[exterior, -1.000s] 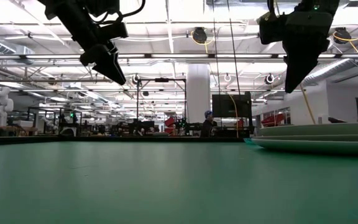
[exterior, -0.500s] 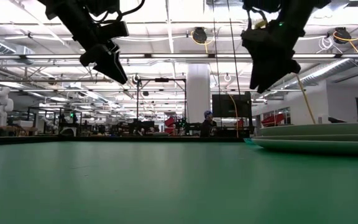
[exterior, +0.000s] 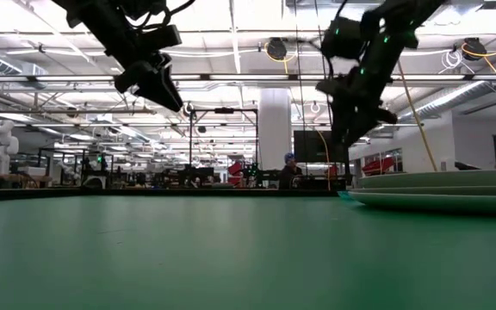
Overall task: Stack plastic plates
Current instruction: Stack the blue plate on top of the pink plate
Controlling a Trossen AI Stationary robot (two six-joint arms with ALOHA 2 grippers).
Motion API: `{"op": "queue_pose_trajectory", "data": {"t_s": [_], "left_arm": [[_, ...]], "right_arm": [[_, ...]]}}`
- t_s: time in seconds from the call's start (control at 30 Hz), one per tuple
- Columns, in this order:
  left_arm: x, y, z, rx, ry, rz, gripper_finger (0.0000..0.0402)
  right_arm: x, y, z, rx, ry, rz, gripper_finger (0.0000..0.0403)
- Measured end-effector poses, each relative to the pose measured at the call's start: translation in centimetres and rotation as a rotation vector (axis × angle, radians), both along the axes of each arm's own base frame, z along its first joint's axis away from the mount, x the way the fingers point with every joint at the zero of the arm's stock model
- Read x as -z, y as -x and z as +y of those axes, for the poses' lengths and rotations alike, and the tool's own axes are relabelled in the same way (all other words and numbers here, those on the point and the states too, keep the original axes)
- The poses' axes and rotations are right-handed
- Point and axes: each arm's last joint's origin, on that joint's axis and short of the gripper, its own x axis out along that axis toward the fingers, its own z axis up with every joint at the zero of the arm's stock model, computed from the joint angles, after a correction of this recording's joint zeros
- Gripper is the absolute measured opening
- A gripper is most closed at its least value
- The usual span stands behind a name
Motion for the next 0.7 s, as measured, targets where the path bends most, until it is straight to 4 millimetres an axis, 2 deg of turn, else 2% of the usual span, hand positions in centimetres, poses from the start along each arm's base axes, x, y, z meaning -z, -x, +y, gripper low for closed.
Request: {"op": "queue_pose_trajectory", "data": {"t_s": [0.2, 0.43, 0.57, 0.7], "left_arm": [[-0.1, 0.2, 0.8, -0.003, -0.035, 0.005, 0.0154], [-0.7, 0.2, 2.3, -0.040, -0.082, -0.047, 0.0154], [-0.9, 0.3, 2.9, -0.061, -0.095, -0.068, 0.0154], [-0.9, 0.5, 3.3, -0.073, -0.101, -0.067, 0.0154]], "right_arm": [[2.3, 1.7, -3.8, 0.114, -0.091, 0.121, 0.0153], [3.5, 5.9, -7.6, 0.289, -0.156, 0.265, 0.0153], [3.9, 7.7, -8.9, 0.362, -0.179, 0.317, 0.0153], [4.2, 8.3, -9.5, 0.379, -0.191, 0.326, 0.0153]]}}
